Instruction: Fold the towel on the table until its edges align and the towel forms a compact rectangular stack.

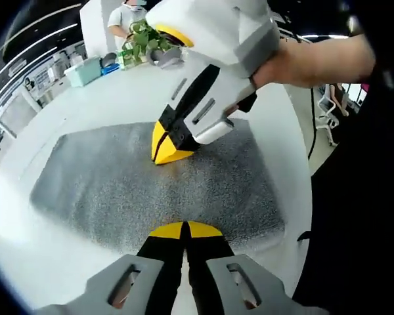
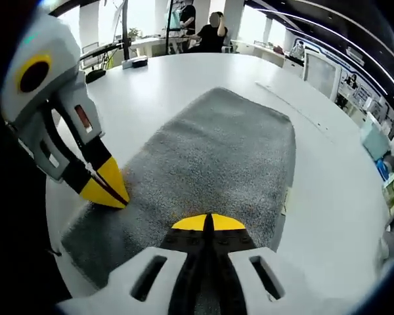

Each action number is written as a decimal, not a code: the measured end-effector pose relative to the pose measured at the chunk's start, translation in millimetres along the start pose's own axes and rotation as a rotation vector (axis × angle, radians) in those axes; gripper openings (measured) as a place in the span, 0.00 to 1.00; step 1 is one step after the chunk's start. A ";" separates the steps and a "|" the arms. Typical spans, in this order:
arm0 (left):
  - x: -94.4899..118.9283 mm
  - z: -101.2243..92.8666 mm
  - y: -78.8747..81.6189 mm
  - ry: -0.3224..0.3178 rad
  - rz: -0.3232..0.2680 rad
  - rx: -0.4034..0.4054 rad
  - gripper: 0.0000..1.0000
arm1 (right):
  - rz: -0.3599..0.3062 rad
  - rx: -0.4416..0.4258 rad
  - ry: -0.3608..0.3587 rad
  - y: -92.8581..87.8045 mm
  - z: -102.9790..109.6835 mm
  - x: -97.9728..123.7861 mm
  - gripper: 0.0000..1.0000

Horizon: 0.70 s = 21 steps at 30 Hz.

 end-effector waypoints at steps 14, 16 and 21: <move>8.0 13.3 -8.6 0.056 0.007 0.016 0.01 | -0.022 -0.040 0.012 -1.0 8.1 2.0 0.00; 8.6 14.4 -9.2 0.055 0.007 0.023 0.01 | -0.023 -0.041 0.013 -1.0 8.7 2.1 0.00; 9.8 14.6 -10.6 0.063 0.019 0.002 0.01 | -0.055 -0.080 0.018 -6.1 7.1 5.0 0.00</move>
Point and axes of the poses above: the point that each gripper's makers call its tool centre point, and the gripper's own axes: x roughly backward along the fingers, z roughly to its left, y roughly out of its top, the point moved 7 cm from there along x, roughly backward along the fingers, and after that the axes turned 8 degrees about x, right-handed, at the moved point
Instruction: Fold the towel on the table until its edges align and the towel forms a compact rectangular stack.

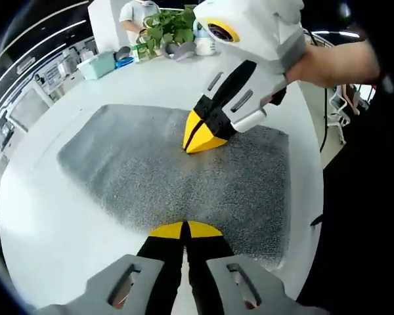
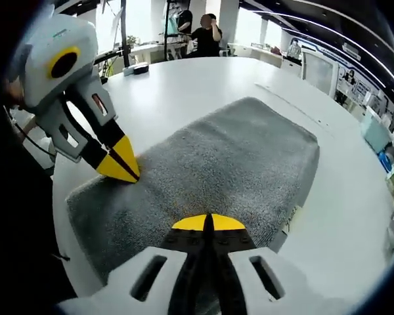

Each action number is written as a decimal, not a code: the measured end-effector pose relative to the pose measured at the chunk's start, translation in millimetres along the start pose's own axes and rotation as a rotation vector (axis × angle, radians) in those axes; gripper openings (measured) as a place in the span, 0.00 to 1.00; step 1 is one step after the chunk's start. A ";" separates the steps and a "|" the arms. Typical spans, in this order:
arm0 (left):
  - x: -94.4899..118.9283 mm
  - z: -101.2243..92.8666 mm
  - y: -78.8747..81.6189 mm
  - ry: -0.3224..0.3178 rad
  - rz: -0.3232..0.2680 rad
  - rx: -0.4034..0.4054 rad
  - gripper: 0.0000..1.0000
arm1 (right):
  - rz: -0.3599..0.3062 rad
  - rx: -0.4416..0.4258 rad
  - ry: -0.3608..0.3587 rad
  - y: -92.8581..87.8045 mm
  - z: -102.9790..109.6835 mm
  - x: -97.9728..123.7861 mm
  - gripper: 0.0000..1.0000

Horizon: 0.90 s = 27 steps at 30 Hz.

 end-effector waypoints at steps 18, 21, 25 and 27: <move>6.8 -1.1 -9.3 -0.045 -0.009 0.001 0.01 | -0.045 -0.005 0.014 -2.5 10.3 2.1 0.00; 8.6 -2.9 -12.6 -0.048 -0.013 0.008 0.01 | -0.055 -0.007 0.018 -2.6 13.9 2.7 0.00; 11.9 -5.7 -16.9 -0.052 -0.014 0.013 0.01 | -0.066 -0.012 0.027 -2.7 19.6 3.5 0.00; 13.3 -6.4 -19.0 -0.054 -0.017 0.018 0.01 | -0.068 -0.007 0.028 -2.7 23.0 3.9 0.00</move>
Point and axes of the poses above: the point that each gripper's makers call its tool centre point, and the gripper's own axes: x roughly backward along the fingers, z roughly to its left, y roughly out of its top, the point moved 7 cm from there along x, roughly backward along the fingers, and after that the axes turned 8 degrees about x, right-handed, at the moved point
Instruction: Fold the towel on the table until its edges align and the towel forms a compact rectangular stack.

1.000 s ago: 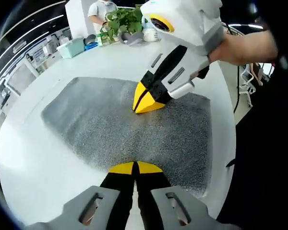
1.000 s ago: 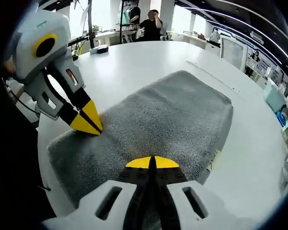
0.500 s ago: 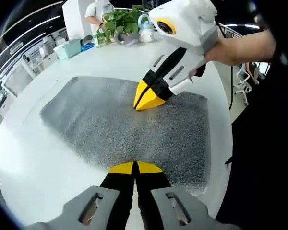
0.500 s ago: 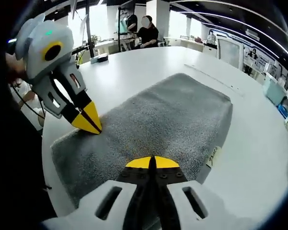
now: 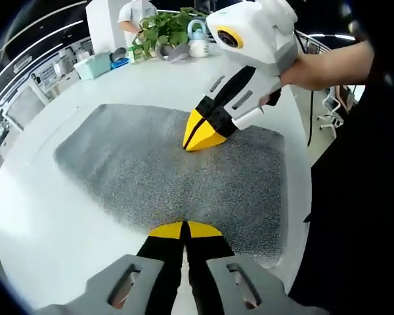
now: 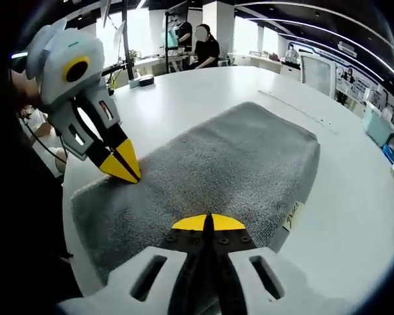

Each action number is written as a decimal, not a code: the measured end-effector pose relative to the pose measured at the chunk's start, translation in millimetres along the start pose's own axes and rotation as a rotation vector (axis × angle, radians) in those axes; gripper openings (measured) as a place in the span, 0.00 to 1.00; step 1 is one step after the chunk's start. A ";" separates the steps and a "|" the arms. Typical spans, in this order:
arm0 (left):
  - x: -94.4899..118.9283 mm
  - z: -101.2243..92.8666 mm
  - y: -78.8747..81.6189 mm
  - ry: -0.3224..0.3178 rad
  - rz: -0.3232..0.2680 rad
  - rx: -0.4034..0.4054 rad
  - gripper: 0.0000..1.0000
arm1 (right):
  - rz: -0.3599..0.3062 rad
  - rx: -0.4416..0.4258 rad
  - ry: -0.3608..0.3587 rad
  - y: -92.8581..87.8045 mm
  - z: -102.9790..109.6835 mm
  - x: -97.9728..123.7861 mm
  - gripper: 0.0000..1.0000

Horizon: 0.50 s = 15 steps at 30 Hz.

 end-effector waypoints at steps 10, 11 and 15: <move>5.8 -4.2 -11.8 -0.023 -0.052 0.110 0.01 | -0.067 -0.050 0.029 -4.1 10.1 1.5 0.00; 5.8 -2.9 -12.6 -0.032 -0.063 0.129 0.01 | -0.074 -0.060 0.032 -4.9 9.1 1.6 0.00; 5.8 2.3 -16.3 -0.080 -0.108 0.213 0.01 | -0.109 -0.048 0.036 -6.5 10.0 1.2 0.00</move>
Point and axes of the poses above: the point that each gripper's makers call its tool centre point, and the gripper's own axes: x roughly backward along the fingers, z roughly to its left, y roughly out of its top, the point moved 7 cm from there along x, roughly backward along the fingers, and after that the axes turned 8 degrees about x, right-handed, at the moved point
